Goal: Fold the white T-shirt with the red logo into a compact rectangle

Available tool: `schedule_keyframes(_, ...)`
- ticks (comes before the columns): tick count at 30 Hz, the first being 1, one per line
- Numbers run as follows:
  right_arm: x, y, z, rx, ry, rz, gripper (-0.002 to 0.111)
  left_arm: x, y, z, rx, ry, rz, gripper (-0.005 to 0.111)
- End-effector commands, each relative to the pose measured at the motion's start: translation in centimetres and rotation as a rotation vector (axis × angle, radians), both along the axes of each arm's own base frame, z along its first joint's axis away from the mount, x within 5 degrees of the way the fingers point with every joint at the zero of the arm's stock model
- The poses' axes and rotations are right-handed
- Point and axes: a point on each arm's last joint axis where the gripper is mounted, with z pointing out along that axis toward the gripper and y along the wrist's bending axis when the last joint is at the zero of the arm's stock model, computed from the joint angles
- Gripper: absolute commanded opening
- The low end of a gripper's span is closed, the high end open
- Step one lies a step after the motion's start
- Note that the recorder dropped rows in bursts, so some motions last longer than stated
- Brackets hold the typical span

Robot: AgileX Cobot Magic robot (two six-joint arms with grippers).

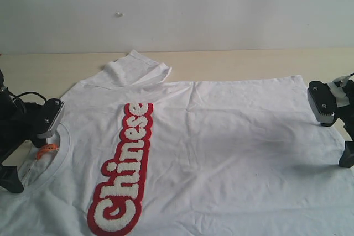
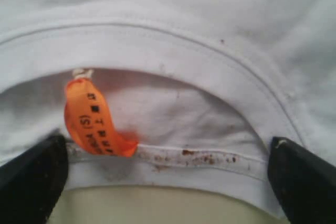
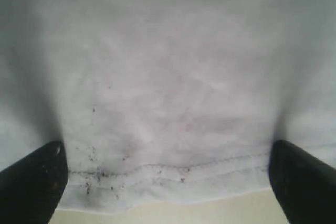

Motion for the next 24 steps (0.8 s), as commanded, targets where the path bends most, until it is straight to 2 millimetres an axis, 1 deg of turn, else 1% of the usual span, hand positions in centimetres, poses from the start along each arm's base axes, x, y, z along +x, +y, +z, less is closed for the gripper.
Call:
schedule_keyframes(1,-0.07,-0.09,-1.85,-0.002,0.021,0.008,0.091,0.03,-0.1,-0.44,-0.003,0.013,0.006,0.105)
schedule_keyframes(2,-0.08,-0.08,-1.85,-0.002,0.023,0.005,0.077,0.03,-0.1,-0.44,-0.003,0.013,0.006,0.105)
schedule_keyframes(3,-0.14,-0.06,-1.85,0.0,0.031,-0.005,0.067,0.03,-0.1,-0.44,-0.003,0.013,0.006,0.105)
schedule_keyframes(4,-0.15,-0.06,-1.85,-0.001,0.035,-0.057,0.045,0.03,-0.1,-0.44,-0.003,0.013,0.006,0.105)
schedule_keyframes(5,-0.13,-0.06,-1.85,-0.002,0.036,-0.095,0.033,0.03,-0.1,-0.44,-0.003,0.013,0.006,0.105)
schedule_keyframes(6,-0.05,-0.09,-1.85,-0.005,0.032,-0.15,0.012,0.03,-0.1,-0.44,-0.003,0.013,0.006,0.105)
schedule_keyframes(7,-0.05,-0.09,-1.85,-0.006,0.033,-0.167,0.002,0.03,-0.1,-0.44,-0.003,0.013,0.006,0.105)
schedule_keyframes(8,-0.03,-0.1,-1.85,-0.007,0.033,-0.194,0.0,0.03,-0.1,-0.44,-0.003,0.013,0.006,0.105)
schedule_keyframes(12,-0.01,-0.08,-1.85,-0.005,0.031,-0.201,0.0,0.03,-0.1,-0.44,-0.003,0.013,0.006,0.105)
schedule_keyframes(17,0.02,0.31,-1.81,0.038,0.041,-0.283,0.0,0.03,-0.1,-0.44,-0.003,0.013,0.006,0.105)
schedule_keyframes(24,0.39,0.17,-1.83,0.027,-0.001,-0.289,0.0,0.03,-0.1,-0.44,-0.003,0.013,0.006,0.105)
